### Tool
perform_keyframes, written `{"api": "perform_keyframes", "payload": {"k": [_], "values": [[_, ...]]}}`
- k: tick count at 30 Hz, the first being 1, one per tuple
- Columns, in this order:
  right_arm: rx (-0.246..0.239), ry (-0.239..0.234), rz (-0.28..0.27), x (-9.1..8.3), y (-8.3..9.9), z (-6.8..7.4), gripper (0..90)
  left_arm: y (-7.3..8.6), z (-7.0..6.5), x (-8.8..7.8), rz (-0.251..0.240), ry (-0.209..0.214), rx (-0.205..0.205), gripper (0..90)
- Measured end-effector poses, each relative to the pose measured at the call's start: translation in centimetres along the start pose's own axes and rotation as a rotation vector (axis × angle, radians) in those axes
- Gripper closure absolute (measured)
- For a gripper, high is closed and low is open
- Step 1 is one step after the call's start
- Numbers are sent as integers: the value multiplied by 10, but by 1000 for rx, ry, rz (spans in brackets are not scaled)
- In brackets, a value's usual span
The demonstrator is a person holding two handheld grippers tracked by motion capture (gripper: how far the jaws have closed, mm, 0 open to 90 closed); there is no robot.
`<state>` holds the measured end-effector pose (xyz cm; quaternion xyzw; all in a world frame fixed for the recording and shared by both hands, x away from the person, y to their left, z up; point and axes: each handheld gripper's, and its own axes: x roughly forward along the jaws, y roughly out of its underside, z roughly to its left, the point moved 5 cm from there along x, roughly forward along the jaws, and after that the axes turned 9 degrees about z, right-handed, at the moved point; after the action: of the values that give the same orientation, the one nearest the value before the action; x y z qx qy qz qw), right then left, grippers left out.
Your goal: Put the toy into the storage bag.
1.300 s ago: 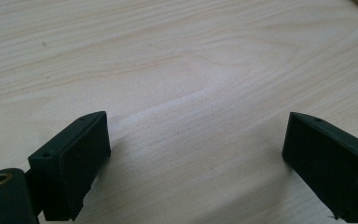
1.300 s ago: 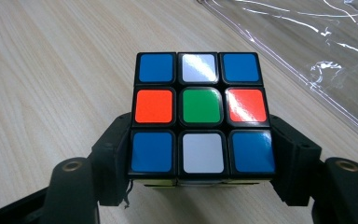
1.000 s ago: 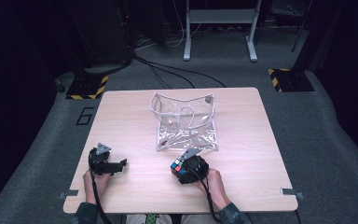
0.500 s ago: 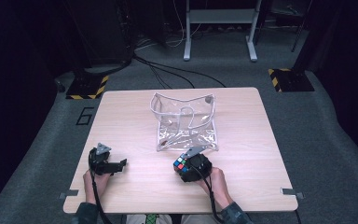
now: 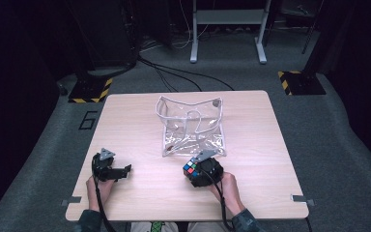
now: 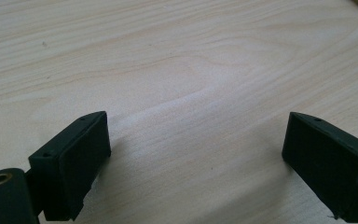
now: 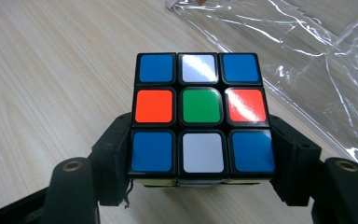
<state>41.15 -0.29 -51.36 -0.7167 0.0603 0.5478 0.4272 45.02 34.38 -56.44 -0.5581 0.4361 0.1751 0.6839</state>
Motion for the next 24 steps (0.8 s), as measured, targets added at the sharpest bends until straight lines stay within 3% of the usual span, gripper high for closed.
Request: {"api": "perform_keyframes", "payload": {"k": [16, 24], "values": [[34, 28, -23, -17, 3, -17, 334, 0, 0, 0, 0, -1, 1, 73], [26, 45, -32, -26, 0, -26, 333, 0, 0, 0, 1, 0, -1, 73]]}}
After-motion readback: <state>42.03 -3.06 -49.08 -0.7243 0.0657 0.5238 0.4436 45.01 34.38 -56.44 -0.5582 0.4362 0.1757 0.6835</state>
